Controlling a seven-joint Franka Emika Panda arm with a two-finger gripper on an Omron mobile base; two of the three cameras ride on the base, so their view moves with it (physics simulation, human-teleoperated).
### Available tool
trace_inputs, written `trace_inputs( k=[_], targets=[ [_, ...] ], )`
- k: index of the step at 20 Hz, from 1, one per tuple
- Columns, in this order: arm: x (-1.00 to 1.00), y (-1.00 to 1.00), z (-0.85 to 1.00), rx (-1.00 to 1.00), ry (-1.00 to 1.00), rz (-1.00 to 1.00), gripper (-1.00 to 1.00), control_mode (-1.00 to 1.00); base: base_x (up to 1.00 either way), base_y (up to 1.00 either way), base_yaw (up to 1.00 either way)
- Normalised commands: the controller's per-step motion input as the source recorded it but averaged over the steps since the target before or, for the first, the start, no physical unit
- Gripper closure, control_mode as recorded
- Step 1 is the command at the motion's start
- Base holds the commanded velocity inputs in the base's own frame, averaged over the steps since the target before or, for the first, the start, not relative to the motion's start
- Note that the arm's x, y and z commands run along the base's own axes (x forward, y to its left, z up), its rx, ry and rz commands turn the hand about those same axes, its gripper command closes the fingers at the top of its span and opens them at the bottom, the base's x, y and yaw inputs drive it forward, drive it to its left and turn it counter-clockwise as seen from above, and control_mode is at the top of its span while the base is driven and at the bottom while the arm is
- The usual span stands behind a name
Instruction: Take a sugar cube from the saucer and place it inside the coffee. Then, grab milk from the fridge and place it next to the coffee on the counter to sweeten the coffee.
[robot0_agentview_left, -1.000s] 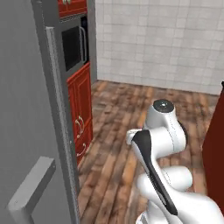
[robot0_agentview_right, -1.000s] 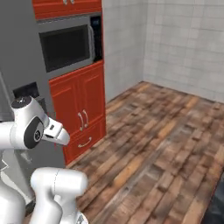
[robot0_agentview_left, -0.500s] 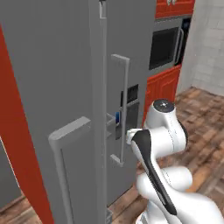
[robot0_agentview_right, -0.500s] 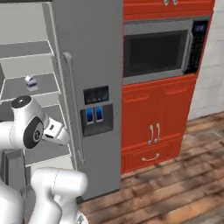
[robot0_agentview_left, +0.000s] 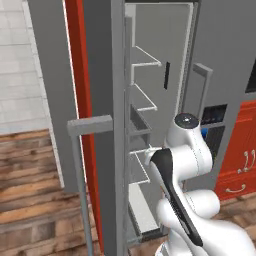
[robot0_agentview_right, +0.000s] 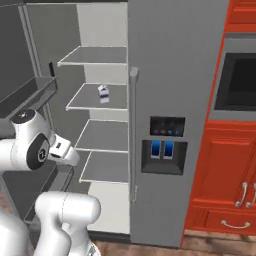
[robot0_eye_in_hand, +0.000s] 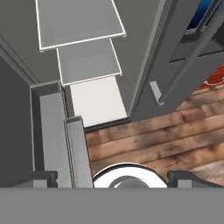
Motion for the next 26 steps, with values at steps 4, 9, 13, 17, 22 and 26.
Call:
trace_inputs(
  k=[4,9,13,17,22,26],
  targets=[
    [0.00,0.00,0.00,0.00,0.00,0.00,-1.00,1.00,0.33,-0.70,0.47],
    [0.00,0.00,0.00,0.00,0.00,0.00,-1.00,1.00,0.18,0.12,0.23],
    [0.00,0.00,0.00,0.00,0.00,0.00,-1.00,1.00,0.07,-0.88,0.27],
    [0.00,0.00,0.00,0.00,0.00,0.00,-1.00,1.00,0.19,-0.49,0.24],
    [0.00,0.00,0.00,0.00,0.00,0.00,-1.00,1.00,0.22,0.15,0.02],
    [0.00,0.00,0.00,0.00,0.00,0.00,-1.00,1.00,0.39,0.30,-0.08]
  ],
)
